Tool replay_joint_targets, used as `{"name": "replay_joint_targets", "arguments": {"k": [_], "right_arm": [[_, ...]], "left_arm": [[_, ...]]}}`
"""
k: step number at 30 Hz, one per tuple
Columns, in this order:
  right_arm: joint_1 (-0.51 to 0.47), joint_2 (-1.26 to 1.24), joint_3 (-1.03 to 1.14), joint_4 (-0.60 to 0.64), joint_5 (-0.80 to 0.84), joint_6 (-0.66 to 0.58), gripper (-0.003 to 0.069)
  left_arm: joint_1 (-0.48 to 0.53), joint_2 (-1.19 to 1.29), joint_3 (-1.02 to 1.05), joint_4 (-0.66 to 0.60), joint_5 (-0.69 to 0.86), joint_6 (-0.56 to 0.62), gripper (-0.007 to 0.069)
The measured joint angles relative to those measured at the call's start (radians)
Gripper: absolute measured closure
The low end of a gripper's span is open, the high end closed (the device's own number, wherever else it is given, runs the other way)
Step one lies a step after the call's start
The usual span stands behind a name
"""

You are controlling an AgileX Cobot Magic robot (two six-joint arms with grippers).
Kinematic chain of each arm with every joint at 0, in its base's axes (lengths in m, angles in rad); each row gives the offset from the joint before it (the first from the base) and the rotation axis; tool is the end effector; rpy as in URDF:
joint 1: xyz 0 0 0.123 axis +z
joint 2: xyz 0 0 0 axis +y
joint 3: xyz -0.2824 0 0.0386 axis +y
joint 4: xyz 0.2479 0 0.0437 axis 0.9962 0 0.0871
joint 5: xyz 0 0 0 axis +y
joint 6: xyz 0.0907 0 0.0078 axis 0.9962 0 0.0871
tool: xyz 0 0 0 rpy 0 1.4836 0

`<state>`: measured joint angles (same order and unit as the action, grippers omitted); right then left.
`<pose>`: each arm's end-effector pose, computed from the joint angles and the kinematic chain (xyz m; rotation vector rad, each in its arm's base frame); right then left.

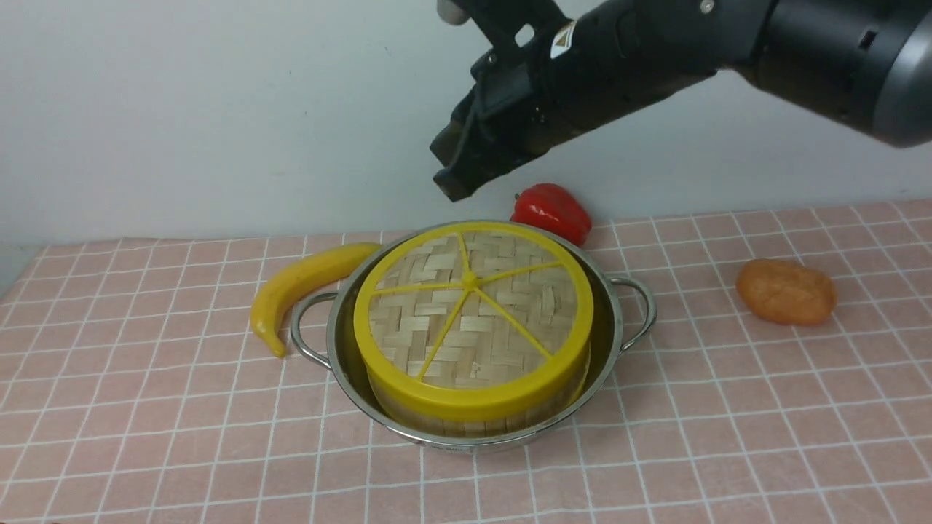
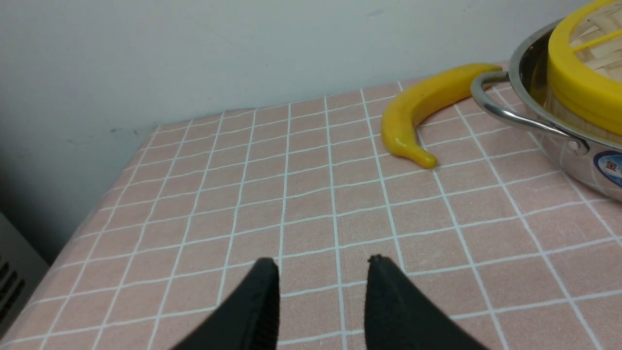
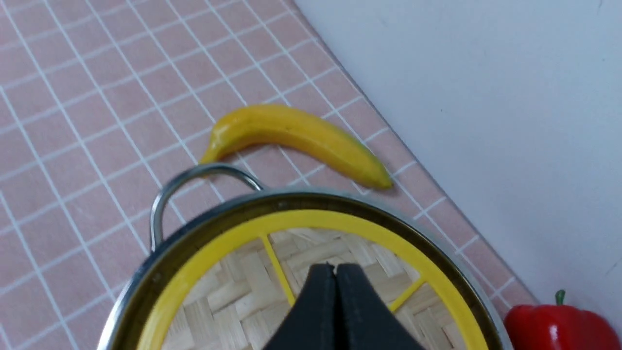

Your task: Place the steamer in the pot on the pink tablecloth, and put the lid on the steamer.

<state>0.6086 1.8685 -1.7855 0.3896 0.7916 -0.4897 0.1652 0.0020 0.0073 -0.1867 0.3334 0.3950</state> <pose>0.3424 0.2686 0.3449 -1.0577 2.0891 0.5178 0.0542 0.0034 0.1809 0.0916 1.8235 0.2157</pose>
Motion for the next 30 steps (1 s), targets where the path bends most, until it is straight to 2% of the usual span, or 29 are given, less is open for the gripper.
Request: {"name": "replay_joint_targets", "arguments": {"k": [7,10,13,16,17,20,21,22,27,30], "right_arm": [[-0.001,-0.001,0.0,0.063,0.013,0.033,0.0671],[-0.005,-0.012,0.01,0.046,0.123,0.068,0.0669],[-0.01,-0.086,0.113,-0.016,0.218,0.102,0.0667],[-0.019,-0.293,0.356,-0.108,0.217,0.124,0.0664],[-0.022,-0.31,0.374,-0.113,0.212,0.125,0.0663],[-0.052,-0.67,0.683,-0.157,0.085,0.134,0.0658],[-0.055,-0.69,0.699,-0.158,0.076,0.134,0.0658],[-0.09,-0.873,0.833,-0.167,0.005,0.144,0.0655],[-0.179,-1.231,1.054,-0.172,-0.128,0.191,0.0648],[-0.319,-1.526,1.216,-0.172,-0.192,0.267,0.0636]], "left_arm": [[0.0,0.0,0.0,0.0,0.0,0.0,0.0382],[0.0,0.0,0.0,0.0,0.0,0.0,0.0382],[0.0,0.0,0.0,0.0,0.0,0.0,0.0382],[0.0,0.0,0.0,0.0,0.0,0.0,0.0382],[0.0,0.0,0.0,0.0,0.0,0.0,0.0382],[0.0,0.0,0.0,0.0,0.0,0.0,0.0382],[0.0,0.0,0.0,0.0,0.0,0.0,0.0382],[0.0,0.0,0.0,0.0,0.0,0.0,0.0382],[0.0,0.0,0.0,0.0,0.0,0.0,0.0382],[0.0,0.0,0.0,0.0,0.0,0.0,0.0382]]}}
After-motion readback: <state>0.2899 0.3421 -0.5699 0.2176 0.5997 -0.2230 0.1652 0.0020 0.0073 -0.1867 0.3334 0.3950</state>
